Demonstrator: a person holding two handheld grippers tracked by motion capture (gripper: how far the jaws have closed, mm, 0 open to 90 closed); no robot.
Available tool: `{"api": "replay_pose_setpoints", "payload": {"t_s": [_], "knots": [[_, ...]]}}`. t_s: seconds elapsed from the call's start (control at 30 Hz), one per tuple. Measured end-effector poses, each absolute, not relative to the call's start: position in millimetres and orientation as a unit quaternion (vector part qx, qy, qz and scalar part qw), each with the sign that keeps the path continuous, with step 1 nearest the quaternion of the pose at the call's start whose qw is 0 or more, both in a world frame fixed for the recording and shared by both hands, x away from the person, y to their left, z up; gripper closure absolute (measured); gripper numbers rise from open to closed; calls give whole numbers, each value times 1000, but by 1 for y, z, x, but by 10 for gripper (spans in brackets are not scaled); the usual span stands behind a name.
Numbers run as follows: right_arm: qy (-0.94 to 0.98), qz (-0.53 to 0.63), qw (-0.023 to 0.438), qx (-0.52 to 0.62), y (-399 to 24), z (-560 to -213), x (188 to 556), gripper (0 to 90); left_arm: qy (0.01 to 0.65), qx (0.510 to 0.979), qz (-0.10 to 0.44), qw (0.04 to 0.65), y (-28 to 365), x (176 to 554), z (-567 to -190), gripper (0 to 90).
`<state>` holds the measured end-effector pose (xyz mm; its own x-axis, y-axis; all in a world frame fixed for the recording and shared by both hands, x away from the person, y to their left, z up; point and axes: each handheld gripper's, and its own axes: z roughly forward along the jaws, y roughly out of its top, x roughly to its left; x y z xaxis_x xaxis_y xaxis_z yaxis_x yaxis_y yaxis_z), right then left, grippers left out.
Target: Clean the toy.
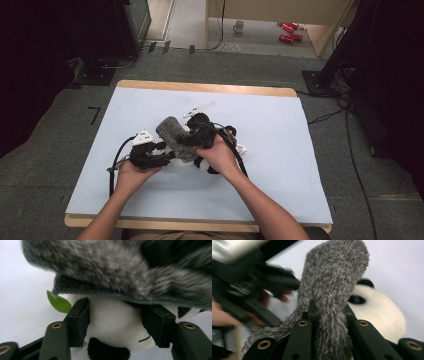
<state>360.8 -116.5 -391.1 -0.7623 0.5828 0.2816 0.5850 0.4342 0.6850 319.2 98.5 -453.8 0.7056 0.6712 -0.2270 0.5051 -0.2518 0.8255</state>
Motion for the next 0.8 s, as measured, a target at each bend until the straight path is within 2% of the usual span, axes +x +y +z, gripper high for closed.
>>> {"api": "replay_pose_setpoints", "payload": {"t_s": [0.07, 0.2, 0.37, 0.57, 0.8], "knots": [[-843, -409, 11, -350, -119, -391, 364, 772, 368, 785, 85, 491, 103, 317, -451, 384], [-843, -407, -15, -350, -124, -386, 365, 770, 345, 811, 92, 464, 104, 311, -451, 373], [-844, -405, -12, -351, -124, -388, 364, 769, 337, 817, 101, 457, 92, 310, -459, 293], [-841, -406, -10, -357, -130, -386, 368, 766, 345, 802, 104, 477, 90, 313, -466, 354], [-835, -400, -33, -376, -150, -381, 376, 765, 358, 793, 93, 484, 90, 316, -467, 366]]}}
